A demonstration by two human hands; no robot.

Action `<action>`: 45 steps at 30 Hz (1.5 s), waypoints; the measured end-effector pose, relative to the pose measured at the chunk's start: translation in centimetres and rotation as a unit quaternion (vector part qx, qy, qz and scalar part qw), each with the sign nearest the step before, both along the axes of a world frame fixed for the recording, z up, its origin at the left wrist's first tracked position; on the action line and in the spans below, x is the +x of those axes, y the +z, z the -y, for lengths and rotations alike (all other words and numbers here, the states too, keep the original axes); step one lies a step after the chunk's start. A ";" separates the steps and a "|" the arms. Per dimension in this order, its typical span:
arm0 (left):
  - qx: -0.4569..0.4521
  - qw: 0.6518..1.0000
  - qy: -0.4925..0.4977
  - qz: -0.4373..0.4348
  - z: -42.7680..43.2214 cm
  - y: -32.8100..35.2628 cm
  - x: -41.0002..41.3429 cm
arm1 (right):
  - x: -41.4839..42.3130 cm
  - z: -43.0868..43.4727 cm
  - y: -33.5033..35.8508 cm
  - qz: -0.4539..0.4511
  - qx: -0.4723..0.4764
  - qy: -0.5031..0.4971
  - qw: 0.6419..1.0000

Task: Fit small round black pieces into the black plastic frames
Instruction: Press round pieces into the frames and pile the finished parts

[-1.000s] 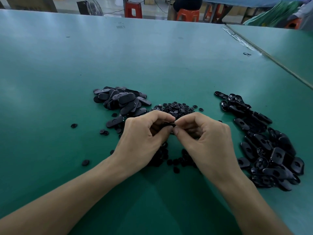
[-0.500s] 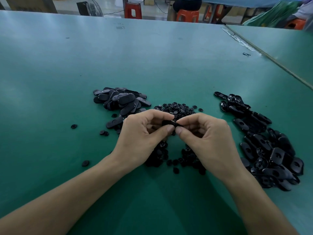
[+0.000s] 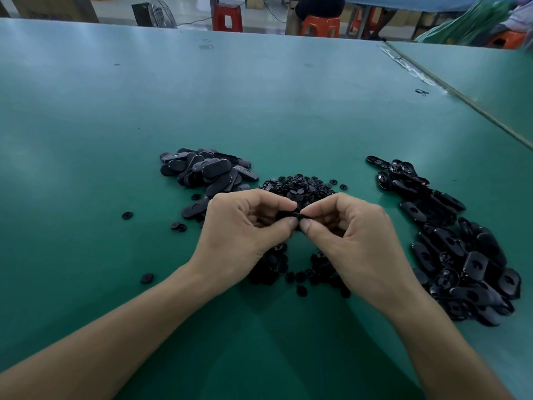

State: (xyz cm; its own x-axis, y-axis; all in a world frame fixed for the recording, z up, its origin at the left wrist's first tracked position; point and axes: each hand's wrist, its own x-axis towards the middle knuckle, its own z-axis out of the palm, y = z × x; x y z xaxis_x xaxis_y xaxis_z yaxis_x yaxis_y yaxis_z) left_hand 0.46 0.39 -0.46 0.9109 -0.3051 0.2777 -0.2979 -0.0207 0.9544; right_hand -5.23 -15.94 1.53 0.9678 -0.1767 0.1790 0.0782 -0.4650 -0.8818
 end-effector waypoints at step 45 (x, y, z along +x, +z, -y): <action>0.141 0.943 0.255 0.163 -2.9 1.6 4.5 | 0.1 4.6 0.4 0.004 -0.300 -0.258 0.919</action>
